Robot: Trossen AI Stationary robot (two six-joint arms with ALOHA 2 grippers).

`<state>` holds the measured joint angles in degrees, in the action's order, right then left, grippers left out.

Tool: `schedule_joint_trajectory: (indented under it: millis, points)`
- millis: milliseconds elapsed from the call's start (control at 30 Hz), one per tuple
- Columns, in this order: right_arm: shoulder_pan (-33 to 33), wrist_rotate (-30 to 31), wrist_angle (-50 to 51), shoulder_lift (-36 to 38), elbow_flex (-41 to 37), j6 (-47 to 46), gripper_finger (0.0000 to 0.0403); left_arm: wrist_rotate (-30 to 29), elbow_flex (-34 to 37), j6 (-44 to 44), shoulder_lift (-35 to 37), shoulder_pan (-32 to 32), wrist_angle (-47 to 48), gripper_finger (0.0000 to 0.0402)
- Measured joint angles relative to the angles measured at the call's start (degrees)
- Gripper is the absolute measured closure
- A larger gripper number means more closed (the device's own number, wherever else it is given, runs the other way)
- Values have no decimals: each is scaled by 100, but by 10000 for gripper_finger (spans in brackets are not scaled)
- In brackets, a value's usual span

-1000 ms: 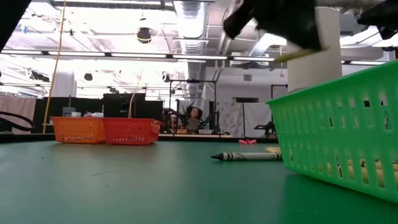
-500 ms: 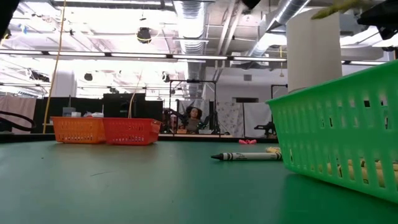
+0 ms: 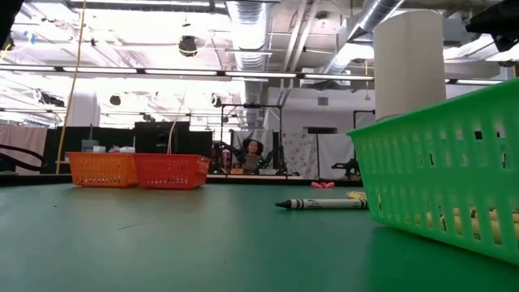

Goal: Sort crayons
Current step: Put the yellow crayon into the green bin

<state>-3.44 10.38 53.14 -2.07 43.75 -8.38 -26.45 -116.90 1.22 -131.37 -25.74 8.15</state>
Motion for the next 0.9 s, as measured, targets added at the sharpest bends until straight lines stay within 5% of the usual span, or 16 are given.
schedule_joint_trajectory:
  millis: [233,600,900]
  points:
    - [-1,20,0,0,-2,-20,335,429,630,-468,-9,-16,-823,399]
    - [0,21,1,0,-2,-20,335,585,1039,-365,-9,-92,-743,401]
    - [0,21,1,0,-4,-20,335,-191,1027,-252,5,-17,-406,401]
